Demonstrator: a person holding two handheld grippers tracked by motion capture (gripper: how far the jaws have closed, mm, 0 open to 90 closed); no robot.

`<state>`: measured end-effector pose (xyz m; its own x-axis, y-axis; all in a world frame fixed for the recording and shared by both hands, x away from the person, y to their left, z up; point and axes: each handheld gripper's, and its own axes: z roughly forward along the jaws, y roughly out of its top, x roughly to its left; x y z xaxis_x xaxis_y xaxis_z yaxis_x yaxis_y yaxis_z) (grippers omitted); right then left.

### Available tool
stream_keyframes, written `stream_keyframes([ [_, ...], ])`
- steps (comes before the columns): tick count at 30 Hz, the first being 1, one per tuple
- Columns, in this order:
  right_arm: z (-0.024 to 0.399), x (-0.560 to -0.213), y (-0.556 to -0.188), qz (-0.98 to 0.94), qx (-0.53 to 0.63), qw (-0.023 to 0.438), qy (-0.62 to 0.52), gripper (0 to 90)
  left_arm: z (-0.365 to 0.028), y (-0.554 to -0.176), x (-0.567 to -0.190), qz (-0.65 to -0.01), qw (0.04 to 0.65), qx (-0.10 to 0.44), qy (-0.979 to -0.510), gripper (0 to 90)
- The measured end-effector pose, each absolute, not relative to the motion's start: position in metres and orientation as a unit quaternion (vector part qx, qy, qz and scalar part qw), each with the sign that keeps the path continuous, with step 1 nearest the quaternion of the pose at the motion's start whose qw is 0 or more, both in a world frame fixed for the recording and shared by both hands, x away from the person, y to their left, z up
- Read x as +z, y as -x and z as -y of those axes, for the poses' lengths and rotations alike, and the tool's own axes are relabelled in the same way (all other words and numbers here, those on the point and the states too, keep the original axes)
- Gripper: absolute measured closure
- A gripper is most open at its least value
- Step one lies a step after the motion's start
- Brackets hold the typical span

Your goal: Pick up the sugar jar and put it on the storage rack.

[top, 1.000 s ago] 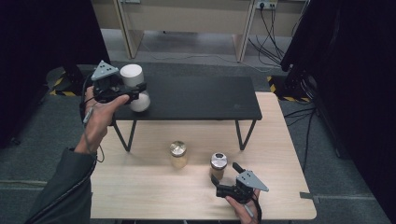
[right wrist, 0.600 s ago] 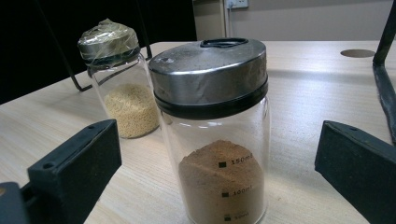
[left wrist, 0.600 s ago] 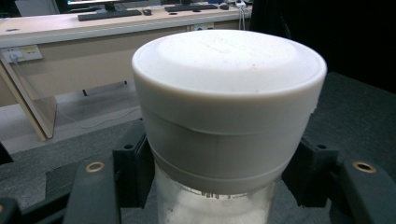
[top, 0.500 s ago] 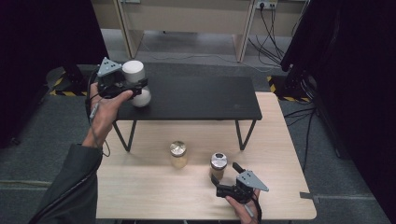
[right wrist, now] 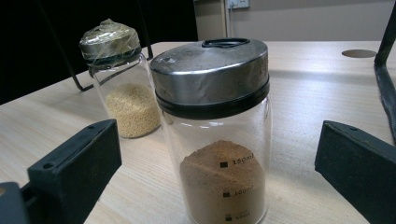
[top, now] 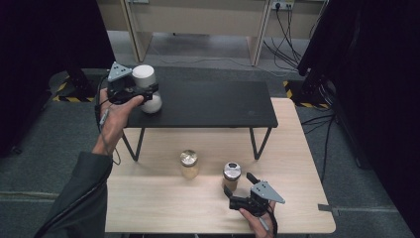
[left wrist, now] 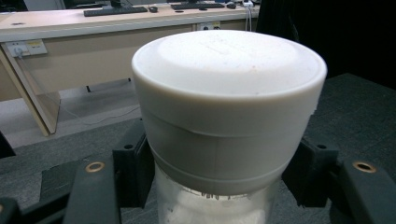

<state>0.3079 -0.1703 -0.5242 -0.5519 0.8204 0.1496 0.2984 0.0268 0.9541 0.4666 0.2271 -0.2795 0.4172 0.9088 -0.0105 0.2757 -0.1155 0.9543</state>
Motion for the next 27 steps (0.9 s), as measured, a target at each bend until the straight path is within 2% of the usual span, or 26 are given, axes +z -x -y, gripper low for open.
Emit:
stream_keyframes([
  [12,0.17,-0.524,-0.308,-0.677,0.563,0.231,-0.413,0.6,-0.227,-0.466,-0.284,-0.431,0.506,0.323,-0.674,34.5],
  [22,0.17,-0.524,-0.308,-0.677,0.563,0.231,-0.414,0.6,-0.233,-0.463,-0.287,-0.446,0.513,0.317,-0.661,14.1],
  [27,0.17,-0.524,-0.308,-0.677,0.563,0.231,-0.414,0.6,-0.234,-0.456,-0.284,-0.445,0.518,0.316,-0.658,8.9],
])
